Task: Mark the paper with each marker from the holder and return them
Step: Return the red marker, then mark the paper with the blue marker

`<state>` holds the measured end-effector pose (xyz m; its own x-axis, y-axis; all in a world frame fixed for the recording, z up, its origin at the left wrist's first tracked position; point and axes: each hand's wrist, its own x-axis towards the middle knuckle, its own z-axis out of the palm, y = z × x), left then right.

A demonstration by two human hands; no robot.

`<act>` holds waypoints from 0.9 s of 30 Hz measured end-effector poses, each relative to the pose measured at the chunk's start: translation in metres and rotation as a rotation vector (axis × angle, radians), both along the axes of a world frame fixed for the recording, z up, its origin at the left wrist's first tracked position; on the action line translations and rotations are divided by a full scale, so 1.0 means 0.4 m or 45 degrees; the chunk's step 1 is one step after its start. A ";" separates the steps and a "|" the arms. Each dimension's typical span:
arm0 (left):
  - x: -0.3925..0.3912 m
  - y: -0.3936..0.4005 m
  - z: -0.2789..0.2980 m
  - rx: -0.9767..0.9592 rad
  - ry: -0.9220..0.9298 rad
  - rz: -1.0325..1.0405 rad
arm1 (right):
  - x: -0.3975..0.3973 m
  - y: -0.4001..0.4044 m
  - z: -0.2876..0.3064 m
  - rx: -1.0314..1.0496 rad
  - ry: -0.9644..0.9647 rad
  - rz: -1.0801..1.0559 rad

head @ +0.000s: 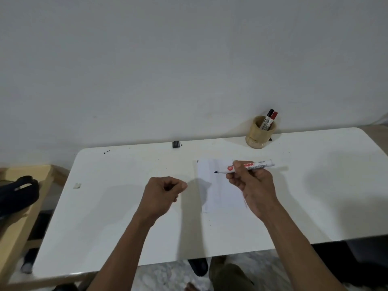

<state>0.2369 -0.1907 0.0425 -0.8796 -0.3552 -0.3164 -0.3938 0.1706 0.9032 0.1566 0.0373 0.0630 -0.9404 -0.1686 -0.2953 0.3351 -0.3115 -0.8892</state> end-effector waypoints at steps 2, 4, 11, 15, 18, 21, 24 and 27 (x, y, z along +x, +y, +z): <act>-0.045 -0.006 -0.018 -0.219 -0.041 0.088 | -0.031 0.000 -0.015 0.071 0.027 -0.001; -0.100 -0.006 -0.032 -0.370 -0.036 0.157 | -0.052 -0.012 -0.033 0.138 0.037 -0.025; -0.291 -0.045 -0.139 -0.683 -0.150 0.105 | -0.122 -0.028 -0.102 0.188 -0.063 -0.059; -0.345 -0.057 -0.186 -0.728 -0.252 0.068 | -0.161 -0.024 -0.124 0.216 -0.114 -0.023; -0.356 -0.054 -0.204 -0.759 -0.276 0.083 | -0.188 -0.024 -0.139 0.219 -0.135 -0.003; -0.356 -0.047 -0.212 -0.748 -0.288 0.117 | -0.205 -0.027 -0.150 0.205 -0.152 0.009; -0.347 -0.037 -0.204 -0.714 -0.312 0.161 | -0.213 -0.033 -0.155 0.215 -0.149 0.025; -0.299 0.001 -0.185 -0.750 -0.232 0.325 | -0.221 -0.036 -0.159 0.247 -0.102 0.030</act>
